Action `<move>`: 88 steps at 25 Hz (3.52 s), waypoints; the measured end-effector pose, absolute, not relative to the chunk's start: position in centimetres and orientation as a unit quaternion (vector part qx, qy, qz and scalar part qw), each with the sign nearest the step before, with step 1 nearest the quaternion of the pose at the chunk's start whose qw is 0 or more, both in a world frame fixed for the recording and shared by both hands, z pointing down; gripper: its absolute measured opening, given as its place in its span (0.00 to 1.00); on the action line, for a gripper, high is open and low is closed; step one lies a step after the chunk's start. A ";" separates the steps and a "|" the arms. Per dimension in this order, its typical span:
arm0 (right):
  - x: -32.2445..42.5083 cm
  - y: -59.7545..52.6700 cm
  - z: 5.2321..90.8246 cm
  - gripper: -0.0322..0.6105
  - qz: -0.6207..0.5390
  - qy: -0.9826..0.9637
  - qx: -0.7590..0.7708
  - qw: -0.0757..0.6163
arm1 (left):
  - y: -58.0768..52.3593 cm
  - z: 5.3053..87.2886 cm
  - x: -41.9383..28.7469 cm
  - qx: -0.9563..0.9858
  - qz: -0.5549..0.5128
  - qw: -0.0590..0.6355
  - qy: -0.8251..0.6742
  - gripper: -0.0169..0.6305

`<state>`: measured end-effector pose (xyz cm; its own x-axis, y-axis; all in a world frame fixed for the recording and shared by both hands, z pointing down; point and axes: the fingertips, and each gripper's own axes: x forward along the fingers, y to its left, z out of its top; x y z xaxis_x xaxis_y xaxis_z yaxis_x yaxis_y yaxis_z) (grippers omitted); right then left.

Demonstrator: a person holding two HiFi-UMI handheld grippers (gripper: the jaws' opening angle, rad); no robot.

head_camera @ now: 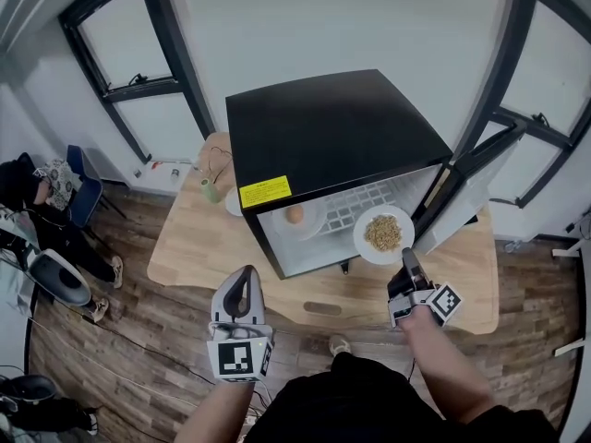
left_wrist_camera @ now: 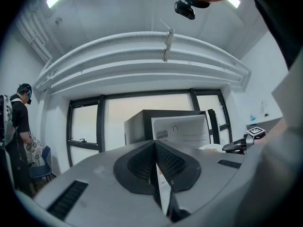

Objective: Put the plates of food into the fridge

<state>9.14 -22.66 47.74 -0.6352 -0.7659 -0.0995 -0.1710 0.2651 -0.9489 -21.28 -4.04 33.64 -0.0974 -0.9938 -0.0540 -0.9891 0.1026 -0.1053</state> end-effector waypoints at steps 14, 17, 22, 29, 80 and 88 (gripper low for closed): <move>5.0 -28.0 48.0 0.10 -0.531 0.749 -0.300 0.258 | -6.3 34.8 -21.5 -0.651 -0.030 0.038 0.758 0.03; 4.5 -28.8 48.4 0.10 -0.532 0.749 -0.305 0.250 | -6.5 34.9 -21.8 -0.643 -0.029 0.036 0.764 0.03; 3.5 -30.1 48.6 0.10 -0.527 0.755 -0.311 0.236 | -6.7 35.4 -22.8 -0.623 -0.029 0.029 0.781 0.03; 2.0 -31.9 48.9 0.10 -0.524 0.756 -0.328 0.215 | -7.4 36.2 -21.0 -0.640 -0.050 0.032 0.766 0.03; 27.7 -13.1 57.5 0.28 -0.420 0.687 -0.578 0.130 | -4.0 39.7 -12.1 -0.745 -0.018 0.014 0.667 0.03; 29.1 -9.0 68.6 0.28 -0.527 0.590 -0.597 0.132 | -3.5 40.7 -10.8 -0.762 -0.058 0.012 0.645 0.03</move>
